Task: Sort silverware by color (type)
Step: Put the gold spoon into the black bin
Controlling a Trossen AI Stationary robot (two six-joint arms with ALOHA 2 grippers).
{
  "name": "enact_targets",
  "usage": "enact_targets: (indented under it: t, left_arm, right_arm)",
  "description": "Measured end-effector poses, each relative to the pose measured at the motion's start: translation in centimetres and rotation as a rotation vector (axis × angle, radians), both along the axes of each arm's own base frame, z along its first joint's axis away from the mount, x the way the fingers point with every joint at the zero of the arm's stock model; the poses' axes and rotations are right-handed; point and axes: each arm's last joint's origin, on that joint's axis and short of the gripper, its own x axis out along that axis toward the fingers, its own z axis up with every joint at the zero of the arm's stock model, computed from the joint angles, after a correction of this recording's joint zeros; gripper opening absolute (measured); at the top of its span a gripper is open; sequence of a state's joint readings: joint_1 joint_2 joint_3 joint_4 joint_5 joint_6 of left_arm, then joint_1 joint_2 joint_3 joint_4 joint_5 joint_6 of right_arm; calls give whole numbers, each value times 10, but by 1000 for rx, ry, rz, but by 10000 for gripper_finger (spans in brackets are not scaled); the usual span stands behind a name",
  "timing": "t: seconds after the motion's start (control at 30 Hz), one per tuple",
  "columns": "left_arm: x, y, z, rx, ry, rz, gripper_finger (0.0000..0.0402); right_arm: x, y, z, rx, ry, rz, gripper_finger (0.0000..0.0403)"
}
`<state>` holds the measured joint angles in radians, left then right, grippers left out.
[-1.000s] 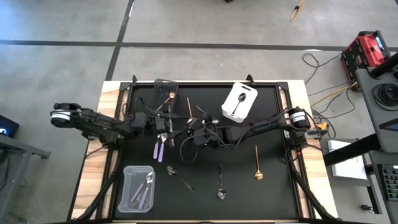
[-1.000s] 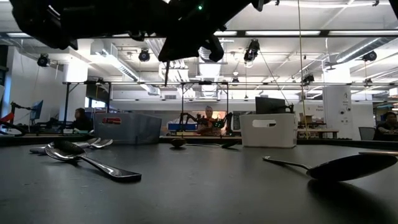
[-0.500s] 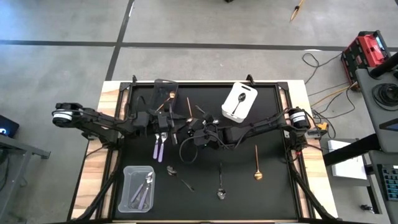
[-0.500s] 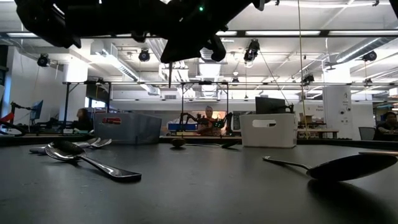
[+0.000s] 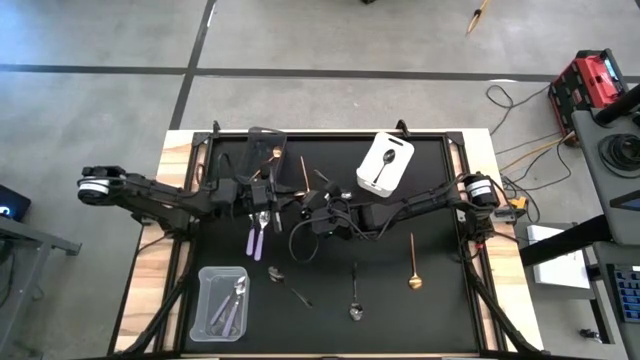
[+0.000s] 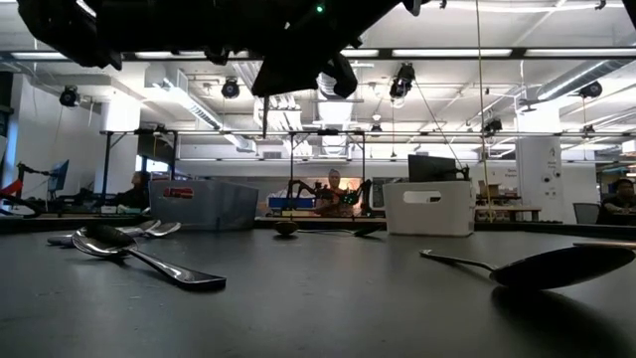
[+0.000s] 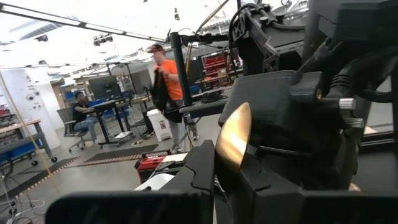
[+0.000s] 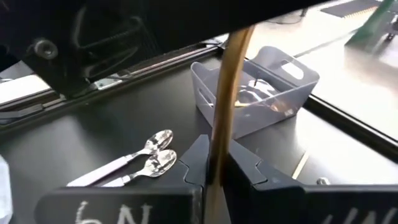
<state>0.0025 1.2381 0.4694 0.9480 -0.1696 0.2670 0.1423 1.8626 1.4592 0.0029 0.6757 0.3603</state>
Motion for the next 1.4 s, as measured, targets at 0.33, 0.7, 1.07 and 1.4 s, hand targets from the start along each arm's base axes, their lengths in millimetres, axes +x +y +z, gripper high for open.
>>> enact_targets:
  t: [0.33, 0.7, 1.07, 1.4]
  left_arm:
    - [-24, -1, 21, 9, 9, -37, 2]
    - [-27, -1, 22, 14, 14, -26, 2]
    - [-31, -1, 25, 16, 25, -27, 1]
    - [-49, -2, 42, 24, 126, -124, 1]
  right_arm:
    - [3, 7, 14, -46, -10, 45, 25]
    - [4, 7, 18, -57, -7, 60, 60]
    - [1, 10, 23, -115, 50, 161, 183]
    - [-4, 8, 40, -167, 38, 243, 181]
